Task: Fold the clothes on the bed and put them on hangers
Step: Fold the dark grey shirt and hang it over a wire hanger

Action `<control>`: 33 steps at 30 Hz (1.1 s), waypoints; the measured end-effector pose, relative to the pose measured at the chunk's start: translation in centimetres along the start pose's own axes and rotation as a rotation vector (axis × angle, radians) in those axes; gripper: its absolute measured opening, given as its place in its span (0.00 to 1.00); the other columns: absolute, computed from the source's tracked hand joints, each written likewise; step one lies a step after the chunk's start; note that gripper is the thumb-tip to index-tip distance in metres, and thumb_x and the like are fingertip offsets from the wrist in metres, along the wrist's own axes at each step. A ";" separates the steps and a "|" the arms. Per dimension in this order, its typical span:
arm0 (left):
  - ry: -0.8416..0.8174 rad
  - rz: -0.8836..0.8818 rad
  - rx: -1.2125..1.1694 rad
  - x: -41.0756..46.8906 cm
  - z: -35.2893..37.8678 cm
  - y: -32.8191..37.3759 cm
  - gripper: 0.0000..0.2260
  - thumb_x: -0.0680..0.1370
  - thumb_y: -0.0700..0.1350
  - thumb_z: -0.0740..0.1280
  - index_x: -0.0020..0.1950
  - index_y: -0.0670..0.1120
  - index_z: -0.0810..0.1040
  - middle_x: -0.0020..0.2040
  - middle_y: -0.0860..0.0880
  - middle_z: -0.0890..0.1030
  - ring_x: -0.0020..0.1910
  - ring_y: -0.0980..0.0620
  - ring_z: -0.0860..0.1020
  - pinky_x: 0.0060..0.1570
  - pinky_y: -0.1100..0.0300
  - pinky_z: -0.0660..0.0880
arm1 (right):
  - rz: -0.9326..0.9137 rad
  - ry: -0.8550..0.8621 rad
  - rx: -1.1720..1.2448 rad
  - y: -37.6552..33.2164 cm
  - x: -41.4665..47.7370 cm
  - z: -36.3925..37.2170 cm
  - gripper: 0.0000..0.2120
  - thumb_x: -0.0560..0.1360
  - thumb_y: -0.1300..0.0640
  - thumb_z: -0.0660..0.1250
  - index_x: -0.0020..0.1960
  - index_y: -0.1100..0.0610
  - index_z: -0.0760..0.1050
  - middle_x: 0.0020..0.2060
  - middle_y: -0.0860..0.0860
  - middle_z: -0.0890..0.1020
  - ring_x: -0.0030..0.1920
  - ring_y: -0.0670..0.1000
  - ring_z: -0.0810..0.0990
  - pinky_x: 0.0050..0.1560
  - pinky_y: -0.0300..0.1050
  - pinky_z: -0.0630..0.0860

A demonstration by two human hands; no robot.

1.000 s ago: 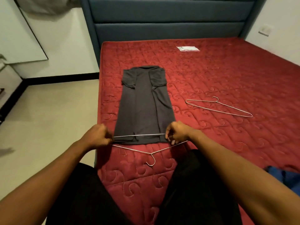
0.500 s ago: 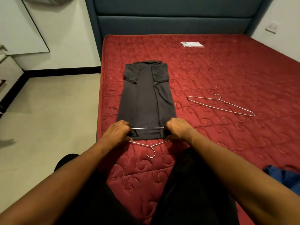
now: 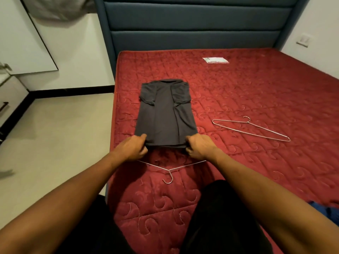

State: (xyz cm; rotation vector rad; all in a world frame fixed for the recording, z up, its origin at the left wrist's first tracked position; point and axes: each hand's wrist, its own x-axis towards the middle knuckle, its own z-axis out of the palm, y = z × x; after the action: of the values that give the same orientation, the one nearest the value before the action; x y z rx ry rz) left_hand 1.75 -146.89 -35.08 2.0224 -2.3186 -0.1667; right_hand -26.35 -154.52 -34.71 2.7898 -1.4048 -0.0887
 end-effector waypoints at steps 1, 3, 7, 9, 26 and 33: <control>0.022 -0.010 -0.050 0.9 -0.8 -0.8 0.10 0.78 0.43 0.64 0.57 0.40 0.70 0.49 0.33 0.81 0.49 0.32 0.80 0.40 0.49 0.68 | 0.034 0.001 0.080 0.7 0.7 -0.4 0.10 0.75 0.51 0.65 0.52 0.56 0.74 0.52 0.61 0.83 0.54 0.64 0.81 0.42 0.50 0.69; 0.061 -0.010 -0.131 2.7 -2.1 -2.1 0.10 0.77 0.41 0.65 0.57 0.41 0.72 0.49 0.34 0.82 0.49 0.33 0.80 0.41 0.50 0.70 | 0.108 0.018 0.243 2.4 2.4 -1.0 0.06 0.73 0.52 0.67 0.48 0.53 0.73 0.50 0.60 0.84 0.53 0.64 0.81 0.42 0.48 0.67; 0.031 -0.001 -0.211 6.0 -4.2 -3.8 0.06 0.76 0.37 0.67 0.51 0.42 0.81 0.48 0.41 0.85 0.50 0.39 0.82 0.43 0.55 0.71 | 0.160 -0.016 0.467 5.8 5.7 -2.1 0.14 0.68 0.52 0.68 0.51 0.53 0.84 0.44 0.55 0.86 0.46 0.55 0.84 0.43 0.45 0.74; 0.024 -0.023 -0.262 8.1 -5.5 -4.7 0.06 0.76 0.37 0.69 0.51 0.43 0.84 0.46 0.45 0.86 0.47 0.47 0.82 0.41 0.61 0.69 | 0.166 -0.027 0.591 7.3 7.6 -3.0 0.09 0.69 0.58 0.69 0.47 0.55 0.86 0.39 0.55 0.86 0.39 0.49 0.81 0.40 0.43 0.73; 0.326 -0.157 -0.624 34.9 -4.4 -16.1 0.07 0.75 0.37 0.74 0.49 0.47 0.87 0.46 0.49 0.86 0.47 0.51 0.83 0.52 0.56 0.78 | 0.421 0.445 1.156 17.9 32.9 1.3 0.04 0.74 0.61 0.77 0.49 0.57 0.85 0.44 0.52 0.87 0.43 0.47 0.83 0.46 0.45 0.80; 0.327 -0.221 -0.768 47.4 -2.8 -22.2 0.06 0.74 0.39 0.76 0.49 0.47 0.86 0.47 0.45 0.86 0.46 0.49 0.82 0.55 0.46 0.80 | 0.463 0.504 1.203 22.6 45.1 1.2 0.15 0.72 0.62 0.79 0.57 0.62 0.82 0.47 0.55 0.85 0.44 0.48 0.82 0.47 0.41 0.81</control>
State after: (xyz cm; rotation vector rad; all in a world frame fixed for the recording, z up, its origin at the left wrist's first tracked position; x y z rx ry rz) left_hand 17.44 -196.88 -36.16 1.7161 -1.4977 -0.5816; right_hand -17.73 -204.24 -36.94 2.5497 -2.3295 1.8490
